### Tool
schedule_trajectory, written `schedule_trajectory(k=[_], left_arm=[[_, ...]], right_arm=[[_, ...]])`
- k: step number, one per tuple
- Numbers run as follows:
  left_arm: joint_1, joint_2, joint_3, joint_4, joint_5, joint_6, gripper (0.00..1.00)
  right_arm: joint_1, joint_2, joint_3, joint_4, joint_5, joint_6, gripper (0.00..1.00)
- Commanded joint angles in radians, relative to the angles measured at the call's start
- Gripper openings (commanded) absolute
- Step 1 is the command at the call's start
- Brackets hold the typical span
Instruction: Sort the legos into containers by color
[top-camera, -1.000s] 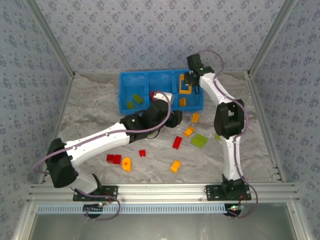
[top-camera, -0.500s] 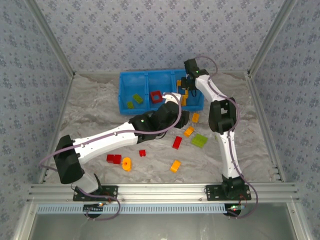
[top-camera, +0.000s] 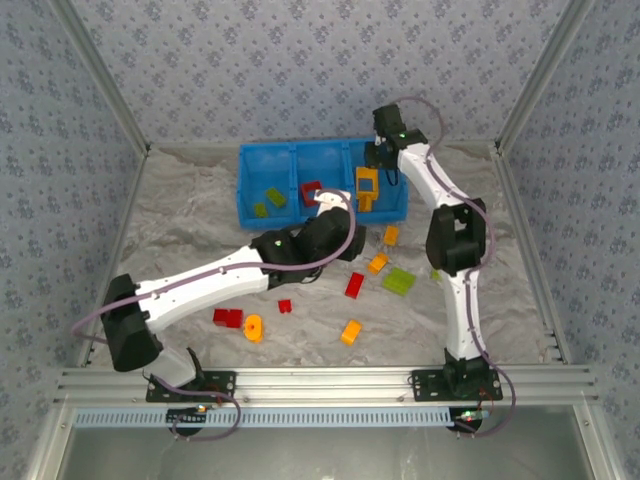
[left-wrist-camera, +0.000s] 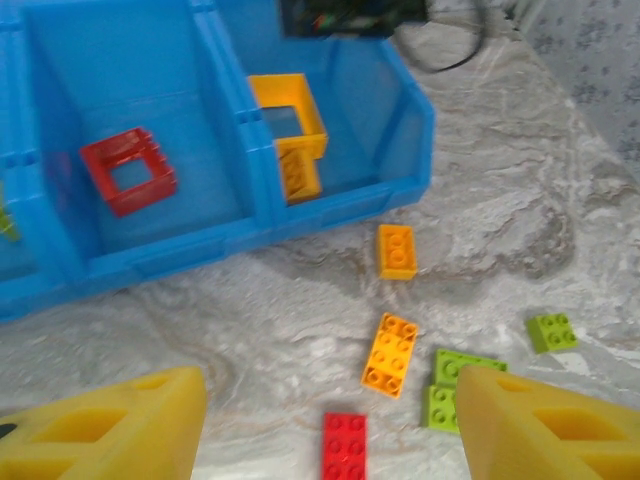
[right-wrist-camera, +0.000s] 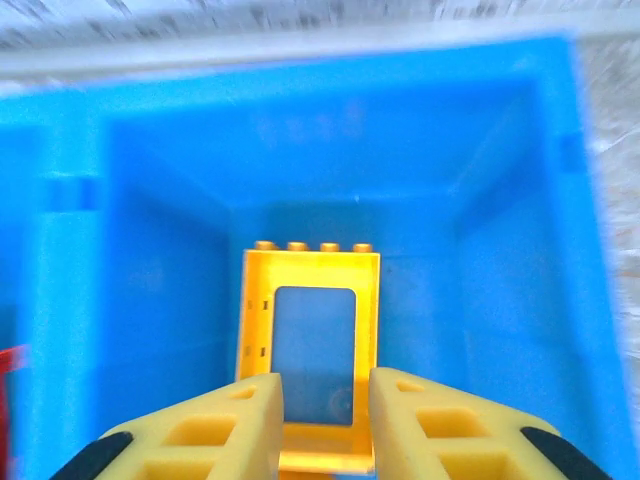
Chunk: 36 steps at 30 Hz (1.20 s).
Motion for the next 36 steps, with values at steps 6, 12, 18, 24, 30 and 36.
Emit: schedule_trajectory(k=[6,12,18,24,30,36], left_arm=[[0.091,-0.206,-0.152,-0.293,-0.01,-0.228,0.67],[0.319,-0.268,-0.305,-0.316,0.193,-0.302,0.69],[0.568,-0.241,-0.457,-0.212,0.37,-0.354,0.71],[0.671,-0.135,-0.527,-0.104,0.414,-0.395,0.72],[0.683,-0.04,-0.549,-0.007,0.434,-0.426,0.71],[0.695,-0.002,-0.578,0.034,0.412,-0.444,0.56]], right_arm=[[0.131,-0.604,-0.506,0.294,0.054,-0.035,0.36],[0.385,-0.99,-0.925,0.425,0.048,-0.02,0.48],[0.713,-1.169,-1.223,0.481,0.009,0.043,0.6],[0.929,-1.184,-1.355,0.538,0.08,0.122,0.66],[0.957,-1.165,-1.361,0.555,0.123,0.142,0.67],[0.954,-1.135,-1.322,0.527,0.123,0.122,0.67]])
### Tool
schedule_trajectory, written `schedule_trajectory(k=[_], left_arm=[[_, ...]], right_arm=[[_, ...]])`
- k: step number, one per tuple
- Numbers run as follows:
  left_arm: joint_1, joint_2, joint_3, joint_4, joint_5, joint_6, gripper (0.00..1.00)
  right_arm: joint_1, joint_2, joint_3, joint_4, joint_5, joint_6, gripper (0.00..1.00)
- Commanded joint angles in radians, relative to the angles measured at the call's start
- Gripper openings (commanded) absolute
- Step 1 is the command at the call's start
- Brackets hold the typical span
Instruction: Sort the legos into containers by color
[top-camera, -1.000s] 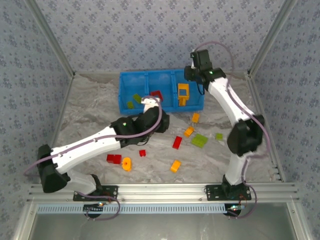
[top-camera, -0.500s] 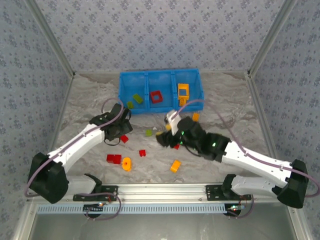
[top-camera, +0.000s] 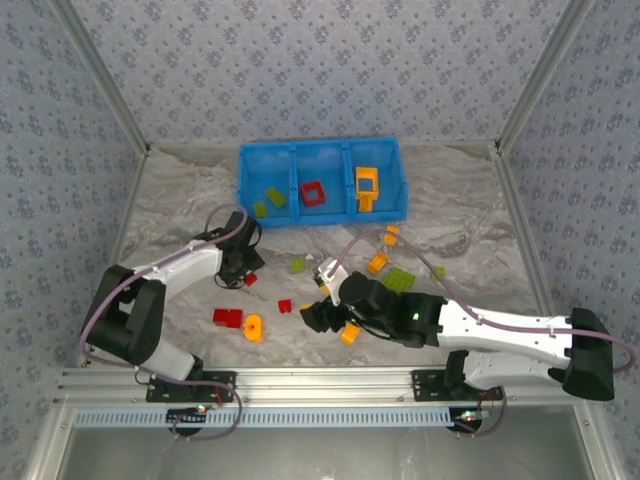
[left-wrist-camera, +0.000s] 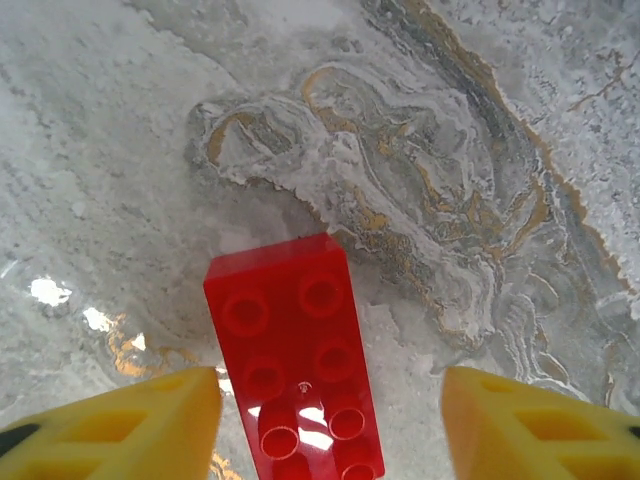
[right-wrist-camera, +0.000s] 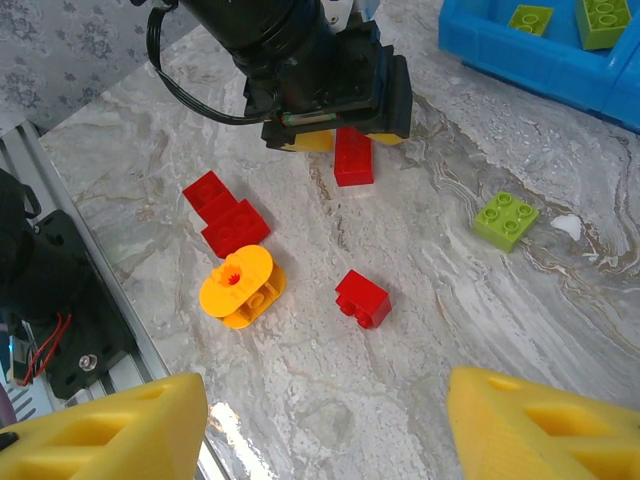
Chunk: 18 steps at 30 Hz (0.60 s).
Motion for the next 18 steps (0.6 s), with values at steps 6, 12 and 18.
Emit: schedule_trajectory(k=[6,12,18], left_arm=[[0.01,0.033,-0.017,0.036,0.005,-0.007,0.53],[0.01,0.042,-0.016,0.049,0.01,0.002,0.41],[-0.041,-0.054,0.065,-0.018,-0.051,0.045,0.32]], right_arm=[[-0.006,0.018,0.032,0.009,0.029,0.021,0.66],[-0.006,0.003,0.032,0.013,0.047,0.029,0.65],[-0.021,-0.052,0.089,-0.057,0.151,0.007,0.64]])
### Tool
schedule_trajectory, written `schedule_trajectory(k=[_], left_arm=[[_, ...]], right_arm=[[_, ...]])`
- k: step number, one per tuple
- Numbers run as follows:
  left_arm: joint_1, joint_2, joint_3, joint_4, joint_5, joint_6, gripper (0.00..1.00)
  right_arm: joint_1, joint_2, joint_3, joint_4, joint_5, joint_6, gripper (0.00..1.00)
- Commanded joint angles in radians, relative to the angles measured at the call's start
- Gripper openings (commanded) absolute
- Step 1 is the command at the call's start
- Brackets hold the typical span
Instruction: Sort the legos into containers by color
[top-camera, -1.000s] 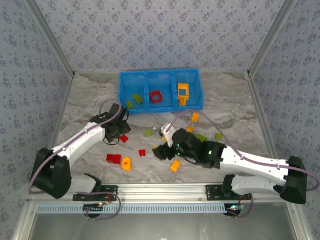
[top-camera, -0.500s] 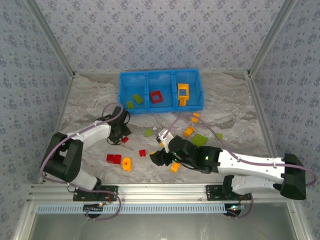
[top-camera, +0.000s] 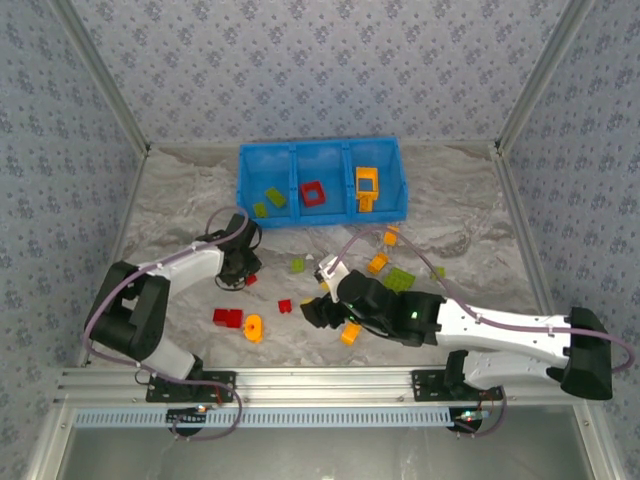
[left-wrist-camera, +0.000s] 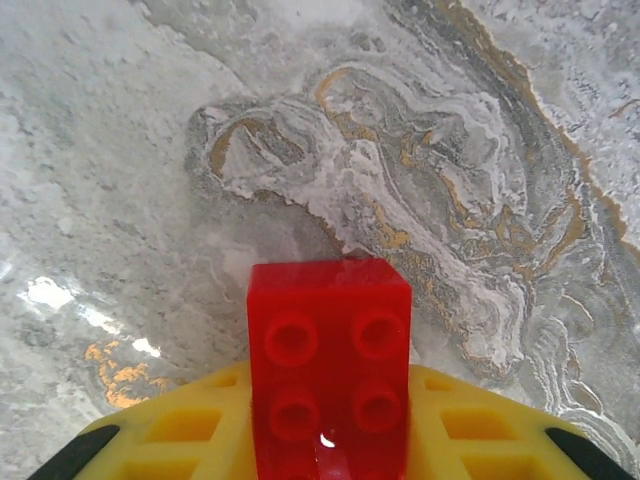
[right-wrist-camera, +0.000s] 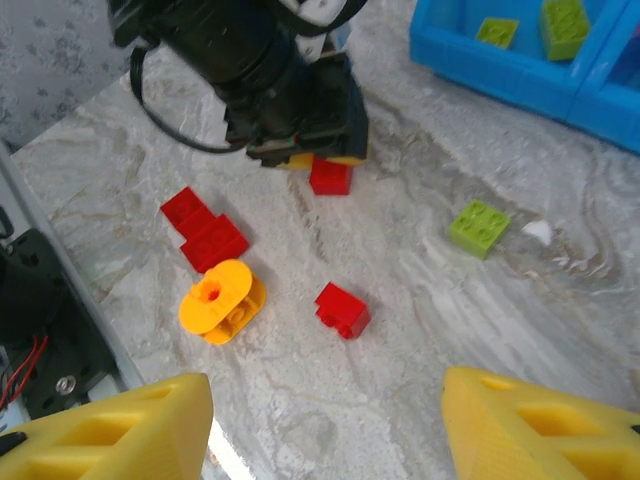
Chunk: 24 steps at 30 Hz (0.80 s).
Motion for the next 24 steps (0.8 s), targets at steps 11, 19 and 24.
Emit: schedule_trajectory(k=[11,19,24], left_arm=[[-0.206,0.146,0.689,-0.127,0.052,0.303,0.31],[-0.195,0.54,1.131,-0.159,0.15,0.443,0.32],[-0.171,0.713,1.311,-0.208,0.174,0.45,0.32]], right_arm=[[-0.27,-0.123,0.236,-0.155,0.193,-0.027,0.64],[-0.316,-0.053,0.263,-0.055,0.202,-0.052,0.65],[-0.313,-0.038,0.272,-0.039,0.21,-0.042,0.65]])
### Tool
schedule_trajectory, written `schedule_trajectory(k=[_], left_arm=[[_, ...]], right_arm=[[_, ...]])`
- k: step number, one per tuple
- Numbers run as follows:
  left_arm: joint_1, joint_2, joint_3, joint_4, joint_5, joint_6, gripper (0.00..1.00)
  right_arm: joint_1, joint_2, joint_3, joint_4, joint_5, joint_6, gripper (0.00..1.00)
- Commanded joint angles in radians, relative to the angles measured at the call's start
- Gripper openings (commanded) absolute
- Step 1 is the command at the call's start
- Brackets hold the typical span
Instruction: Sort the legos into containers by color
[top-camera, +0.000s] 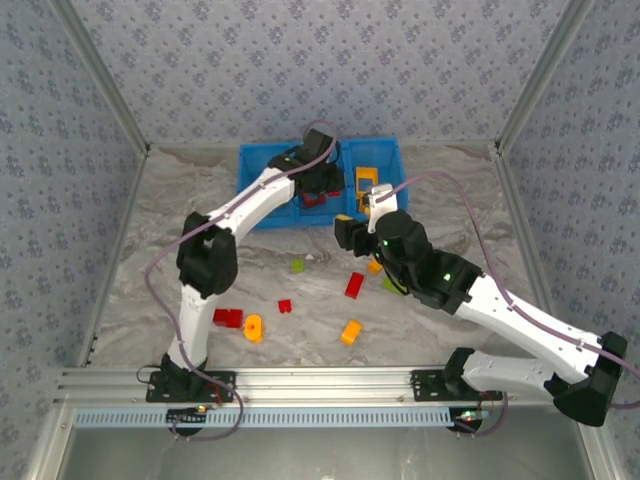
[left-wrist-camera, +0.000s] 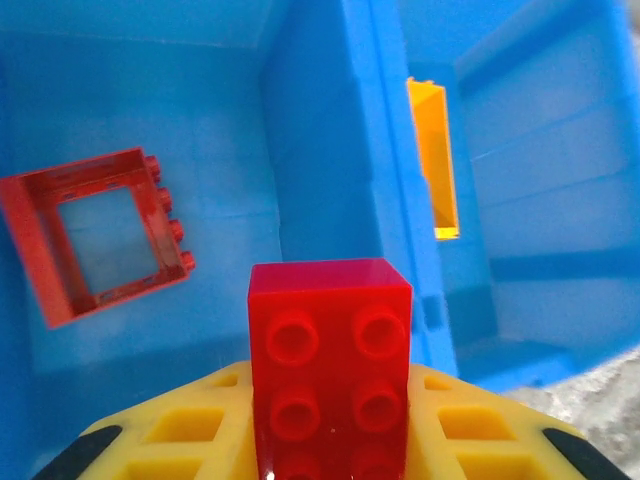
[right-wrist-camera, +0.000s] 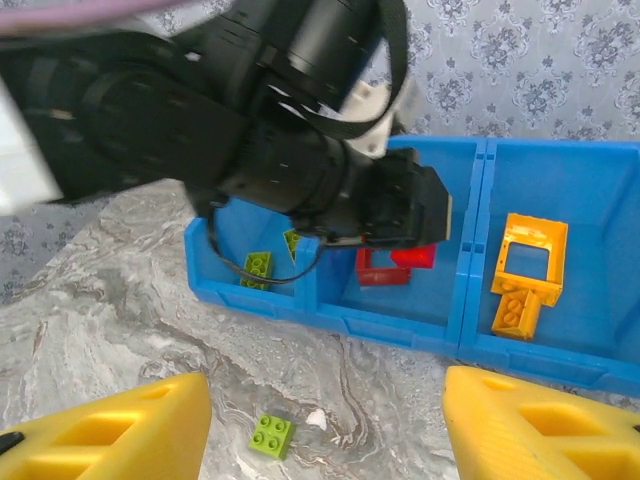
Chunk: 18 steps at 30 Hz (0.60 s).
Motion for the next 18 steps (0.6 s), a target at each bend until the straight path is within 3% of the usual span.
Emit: schedule_trajectory(k=[1,12,18], left_arm=[[0.02,0.053,0.102,-0.064,0.036,0.045,0.32],[0.039,0.192,0.172,-0.069,0.088,0.022,0.36],[0.042,0.167,0.145,-0.082,0.067,0.006,0.51]], right_arm=[[-0.002,-0.002,0.028,0.039,0.027,-0.005,0.65],[-0.001,-0.007,0.01,0.022,0.021,0.012,0.65],[-0.002,-0.007,-0.001,0.006,0.028,0.03,0.66]])
